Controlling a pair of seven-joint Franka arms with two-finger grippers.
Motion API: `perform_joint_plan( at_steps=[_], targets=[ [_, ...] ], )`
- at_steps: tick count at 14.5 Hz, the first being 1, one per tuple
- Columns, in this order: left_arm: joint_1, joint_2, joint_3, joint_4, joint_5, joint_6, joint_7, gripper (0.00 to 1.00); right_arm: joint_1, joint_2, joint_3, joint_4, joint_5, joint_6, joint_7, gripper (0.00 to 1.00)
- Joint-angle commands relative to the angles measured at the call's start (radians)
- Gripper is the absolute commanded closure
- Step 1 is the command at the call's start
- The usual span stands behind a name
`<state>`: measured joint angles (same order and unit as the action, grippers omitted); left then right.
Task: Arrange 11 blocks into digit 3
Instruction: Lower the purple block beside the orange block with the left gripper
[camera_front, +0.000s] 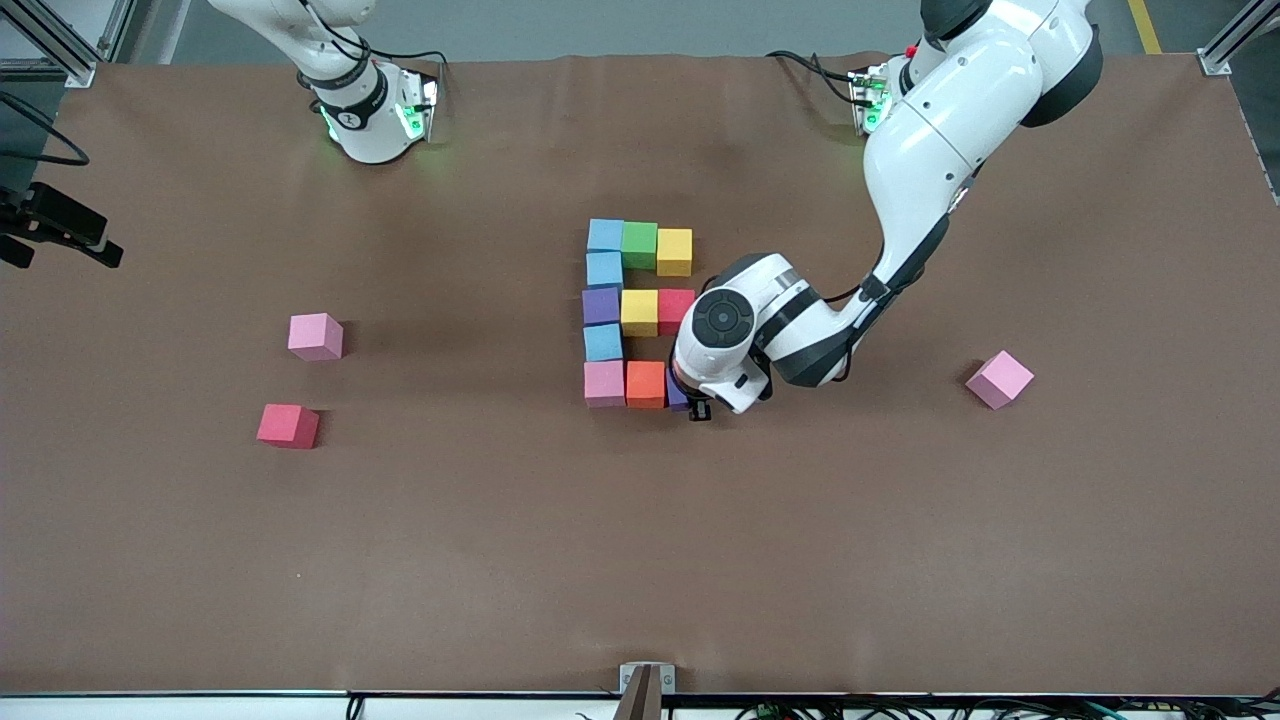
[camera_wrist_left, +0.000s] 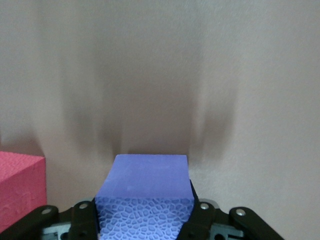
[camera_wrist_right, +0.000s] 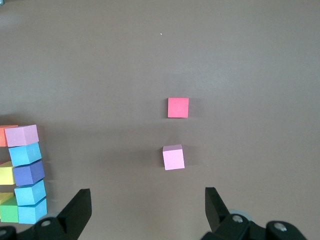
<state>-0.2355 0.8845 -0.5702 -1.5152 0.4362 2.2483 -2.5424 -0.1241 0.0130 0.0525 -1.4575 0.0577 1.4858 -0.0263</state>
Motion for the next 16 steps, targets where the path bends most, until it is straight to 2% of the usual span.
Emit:
perform_joint_plan(
  at_steps=[1,6,8,10,11,13,14,16],
  targets=[
    [-0.008,-0.016,0.001,-0.030,0.003,0.030,0.010,0.83,-0.022,-0.004,0.015,0.011,-0.009,0.001,0.006,0.00],
    [-0.010,-0.016,0.001,-0.030,0.003,0.031,0.039,0.83,-0.028,-0.004,0.015,0.019,-0.009,0.001,0.006,0.00],
    [-0.010,-0.016,0.001,-0.028,0.003,0.031,0.048,0.79,-0.026,-0.004,0.017,0.019,-0.009,0.001,0.006,0.00],
    [-0.008,-0.016,0.001,-0.028,0.003,0.031,0.065,0.63,-0.025,-0.004,0.017,0.019,-0.009,0.002,0.005,0.00],
    [-0.008,-0.018,0.001,-0.026,0.001,0.031,0.068,0.52,-0.025,-0.004,0.017,0.019,-0.009,0.002,0.006,0.00],
    [-0.008,-0.019,0.001,-0.023,0.001,0.031,0.068,0.21,-0.026,-0.004,0.017,0.019,-0.010,0.001,0.005,0.00],
    [-0.008,-0.019,0.001,-0.020,0.001,0.031,0.070,0.00,-0.026,-0.004,0.017,0.019,-0.010,0.001,0.005,0.00],
    [-0.005,-0.025,0.001,-0.017,0.001,0.030,0.079,0.00,-0.026,-0.004,0.017,0.020,-0.012,0.001,0.005,0.00]
  ],
)
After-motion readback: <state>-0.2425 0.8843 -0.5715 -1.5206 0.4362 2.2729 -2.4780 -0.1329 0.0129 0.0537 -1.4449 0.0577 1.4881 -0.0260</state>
